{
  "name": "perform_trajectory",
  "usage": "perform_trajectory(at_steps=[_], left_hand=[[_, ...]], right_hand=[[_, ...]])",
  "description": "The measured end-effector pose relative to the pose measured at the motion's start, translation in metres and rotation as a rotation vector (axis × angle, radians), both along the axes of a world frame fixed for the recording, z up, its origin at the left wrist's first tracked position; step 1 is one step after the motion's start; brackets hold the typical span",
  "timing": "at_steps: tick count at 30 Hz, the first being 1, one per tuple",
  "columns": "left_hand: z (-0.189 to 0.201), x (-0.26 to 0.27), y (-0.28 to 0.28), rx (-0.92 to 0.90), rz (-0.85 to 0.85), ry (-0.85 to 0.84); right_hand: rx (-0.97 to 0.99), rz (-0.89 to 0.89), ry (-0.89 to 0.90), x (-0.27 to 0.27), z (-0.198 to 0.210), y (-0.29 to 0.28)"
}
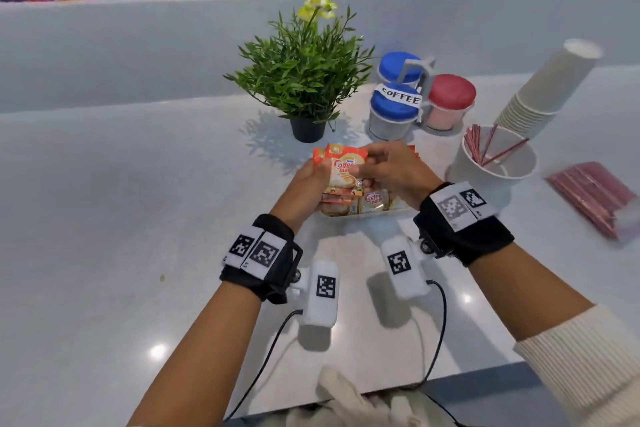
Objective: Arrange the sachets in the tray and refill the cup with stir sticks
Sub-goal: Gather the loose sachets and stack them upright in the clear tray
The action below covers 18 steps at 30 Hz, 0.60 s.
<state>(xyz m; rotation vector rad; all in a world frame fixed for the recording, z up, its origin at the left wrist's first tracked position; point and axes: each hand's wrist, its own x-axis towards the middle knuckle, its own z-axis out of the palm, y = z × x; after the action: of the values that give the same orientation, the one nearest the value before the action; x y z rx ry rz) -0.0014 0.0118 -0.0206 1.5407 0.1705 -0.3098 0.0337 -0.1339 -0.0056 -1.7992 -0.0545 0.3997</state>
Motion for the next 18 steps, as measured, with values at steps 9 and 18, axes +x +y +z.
perform_trajectory(at_steps=[9, 18], left_hand=[[0.011, 0.015, -0.051, 0.210, -0.142, -0.155], [0.005, 0.017, -0.049, 0.235, -0.075, -0.261]], right_hand=[[0.160, -0.103, -0.020, -0.001, 0.024, -0.052], [0.084, -0.080, -0.106, 0.010, 0.012, -0.049]])
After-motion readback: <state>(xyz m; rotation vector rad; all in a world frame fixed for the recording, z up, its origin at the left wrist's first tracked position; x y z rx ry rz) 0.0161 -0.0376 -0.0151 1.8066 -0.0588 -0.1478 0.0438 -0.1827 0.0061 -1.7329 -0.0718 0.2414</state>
